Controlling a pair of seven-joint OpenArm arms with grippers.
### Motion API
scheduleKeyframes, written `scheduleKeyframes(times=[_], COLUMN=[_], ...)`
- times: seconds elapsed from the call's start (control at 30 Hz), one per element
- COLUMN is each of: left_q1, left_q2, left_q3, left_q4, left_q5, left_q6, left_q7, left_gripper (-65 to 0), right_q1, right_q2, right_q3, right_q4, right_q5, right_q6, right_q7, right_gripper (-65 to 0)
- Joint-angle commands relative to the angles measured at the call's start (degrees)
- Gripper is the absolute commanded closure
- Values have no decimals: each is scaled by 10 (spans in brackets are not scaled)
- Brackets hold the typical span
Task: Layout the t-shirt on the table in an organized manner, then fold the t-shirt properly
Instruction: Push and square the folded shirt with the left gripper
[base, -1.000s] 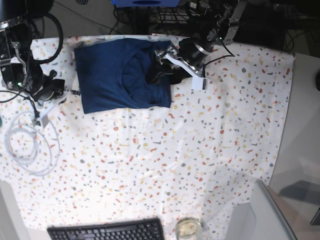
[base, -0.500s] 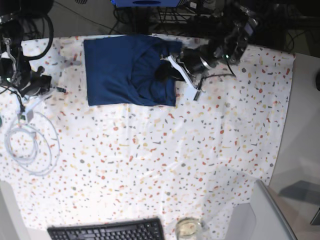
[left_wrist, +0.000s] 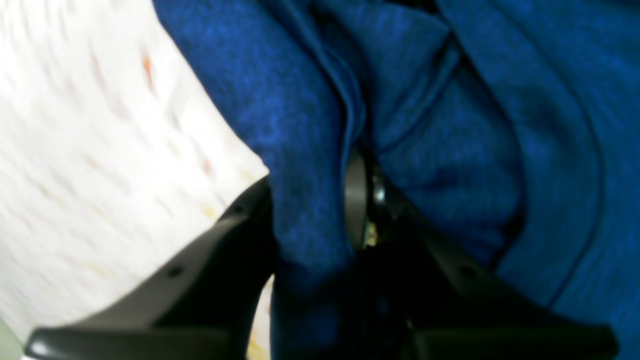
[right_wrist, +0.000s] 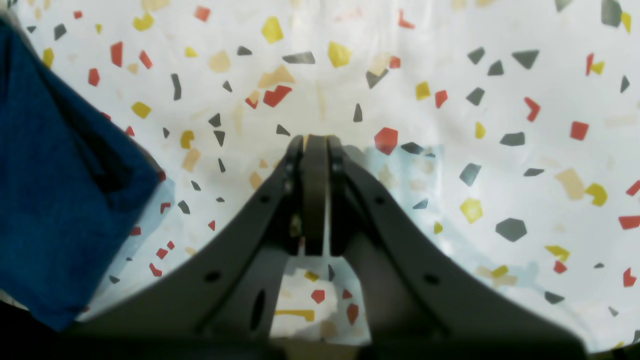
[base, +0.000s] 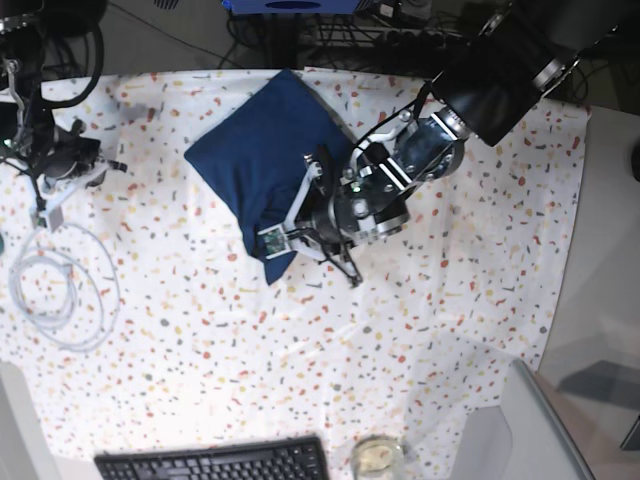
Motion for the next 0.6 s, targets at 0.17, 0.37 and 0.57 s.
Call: scheduleKeyframes(times=[0.17, 0.37, 0.57], left_q1=[-62, -87, -90], left_q2=[67, 112, 129], left_q3=[58, 70, 70], left_q4=[-101, -178, -192], left_q5=[61, 65, 66], left_q6=[8, 8, 8], left_q7=[-96, -172, -213], left_gripper=[0, 0, 0], right_q1=[-9, -11, -12], right_q2=[4, -6, -24], right_q3=[5, 1, 0], right_q4=[7, 1, -17], right_q5=[2, 2, 2], right_q6=[3, 3, 2], right_q7=[5, 5, 3], right_gripper=[-14, -14, -14])
